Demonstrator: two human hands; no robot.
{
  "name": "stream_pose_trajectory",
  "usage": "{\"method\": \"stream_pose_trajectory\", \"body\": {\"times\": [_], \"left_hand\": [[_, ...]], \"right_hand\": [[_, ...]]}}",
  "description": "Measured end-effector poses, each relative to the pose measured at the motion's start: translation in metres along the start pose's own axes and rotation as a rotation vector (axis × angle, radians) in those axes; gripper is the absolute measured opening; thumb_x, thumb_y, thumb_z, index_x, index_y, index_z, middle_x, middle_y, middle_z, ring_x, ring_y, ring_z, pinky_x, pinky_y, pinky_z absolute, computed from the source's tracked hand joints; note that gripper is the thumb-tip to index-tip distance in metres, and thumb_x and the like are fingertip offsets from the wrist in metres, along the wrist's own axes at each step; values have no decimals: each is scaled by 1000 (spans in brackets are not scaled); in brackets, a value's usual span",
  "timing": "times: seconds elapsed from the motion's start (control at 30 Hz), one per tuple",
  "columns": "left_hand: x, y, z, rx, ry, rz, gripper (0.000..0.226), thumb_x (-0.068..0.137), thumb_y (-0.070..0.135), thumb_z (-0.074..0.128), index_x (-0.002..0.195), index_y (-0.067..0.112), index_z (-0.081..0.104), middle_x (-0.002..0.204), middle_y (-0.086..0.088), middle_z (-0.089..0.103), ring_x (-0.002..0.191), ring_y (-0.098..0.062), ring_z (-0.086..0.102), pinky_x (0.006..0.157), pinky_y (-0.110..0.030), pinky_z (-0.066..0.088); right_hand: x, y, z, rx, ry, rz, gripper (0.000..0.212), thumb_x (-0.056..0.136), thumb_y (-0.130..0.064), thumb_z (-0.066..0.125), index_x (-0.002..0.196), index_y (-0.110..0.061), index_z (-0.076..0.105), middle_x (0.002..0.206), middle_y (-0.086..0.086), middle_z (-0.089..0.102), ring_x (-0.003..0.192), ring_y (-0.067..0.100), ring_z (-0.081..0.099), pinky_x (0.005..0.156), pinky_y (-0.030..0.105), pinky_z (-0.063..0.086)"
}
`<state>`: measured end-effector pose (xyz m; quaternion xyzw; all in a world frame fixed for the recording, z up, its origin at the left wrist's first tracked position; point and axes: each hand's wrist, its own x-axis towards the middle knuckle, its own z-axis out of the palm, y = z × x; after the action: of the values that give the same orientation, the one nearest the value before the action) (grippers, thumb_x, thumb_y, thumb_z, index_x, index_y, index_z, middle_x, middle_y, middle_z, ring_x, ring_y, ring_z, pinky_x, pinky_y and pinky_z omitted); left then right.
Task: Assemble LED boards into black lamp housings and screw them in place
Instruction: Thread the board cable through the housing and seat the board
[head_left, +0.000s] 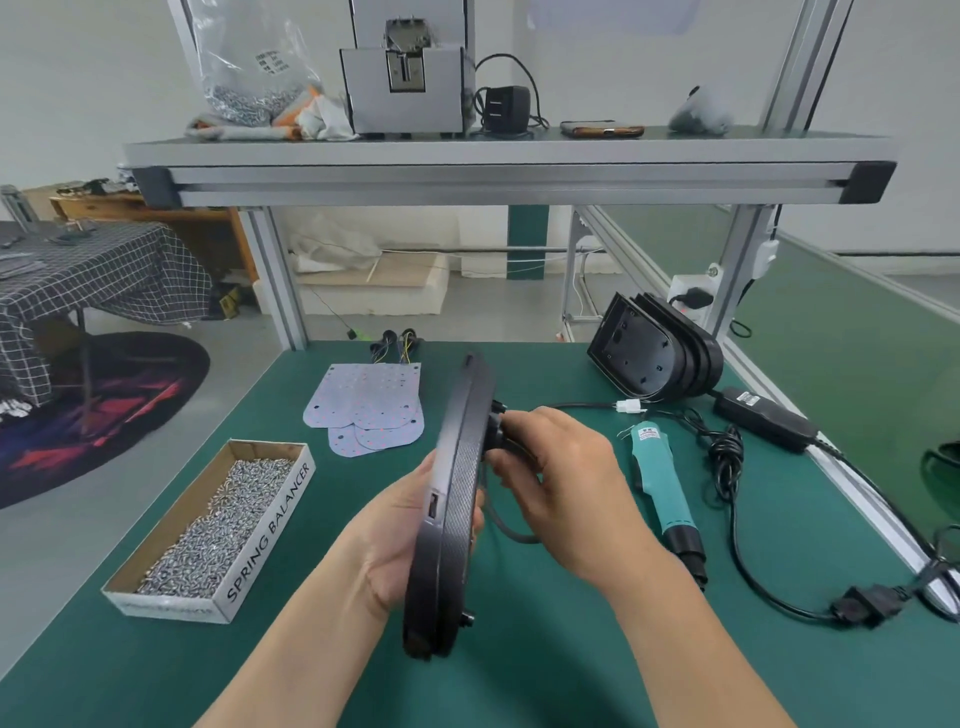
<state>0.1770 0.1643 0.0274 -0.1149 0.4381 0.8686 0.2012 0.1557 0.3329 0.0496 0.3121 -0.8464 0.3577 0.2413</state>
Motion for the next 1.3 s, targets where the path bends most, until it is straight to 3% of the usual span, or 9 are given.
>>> {"method": "stream_pose_trajectory", "body": {"times": [0.17,0.3,0.4,0.47,0.53,0.6,0.67,0.83,1.3], "left_hand": [[8,-1,-2,131,-88,174,32,85,21,73,116,17,65,83,-10,72,64,-21,71,53,-29,57],[24,-4,-4,364,27,333,41,78,26,84,114,29,64,116,-5,74,100,-24,73,74,-33,60],[34,-12,-6,378,117,396,47,80,21,82,121,28,59,118,-2,73,104,-21,72,77,-29,59],[39,-20,-7,448,155,444,47,84,14,79,123,27,55,117,1,73,106,-20,71,80,-28,59],[41,-27,-7,551,196,495,45,87,11,77,121,28,54,113,5,73,106,-19,70,86,-33,58],[41,-33,-3,630,197,543,41,88,13,76,118,30,53,110,7,73,104,-17,70,87,-34,57],[39,-36,1,683,174,582,41,88,17,75,117,34,52,110,10,72,103,-13,70,84,-29,56],[37,-36,4,784,172,623,41,89,17,71,111,43,49,101,17,70,92,-5,68,71,-15,52],[43,-37,8,658,128,564,37,93,7,65,115,33,52,103,10,73,94,-13,71,70,-21,56]], "right_hand": [[-1,18,3,157,-76,166,8,86,-9,68,82,-14,63,74,-2,59,70,16,54,67,32,47],[-22,33,12,797,-117,500,40,86,7,64,115,-20,70,117,-1,73,109,18,68,96,33,54],[-27,46,7,693,149,776,13,96,-29,65,88,-28,75,86,-6,70,76,15,64,68,26,51],[-28,49,5,661,53,906,47,84,-67,58,77,-22,68,62,-2,59,53,15,52,50,26,40],[-30,53,4,546,-106,878,56,73,-81,54,81,-27,67,64,-11,63,55,9,58,54,24,46],[-30,55,5,579,-235,831,37,80,-67,67,98,-34,72,90,-22,74,82,-2,69,77,19,53],[-27,54,5,819,-253,873,28,84,-39,78,108,-24,76,108,-8,77,100,10,73,89,29,55],[-25,58,5,1204,-161,984,25,80,-26,71,99,-12,81,110,17,75,96,30,74,78,36,61],[-31,67,17,1183,-49,976,25,66,-12,75,90,-5,81,101,24,75,85,35,75,69,40,61]]}}
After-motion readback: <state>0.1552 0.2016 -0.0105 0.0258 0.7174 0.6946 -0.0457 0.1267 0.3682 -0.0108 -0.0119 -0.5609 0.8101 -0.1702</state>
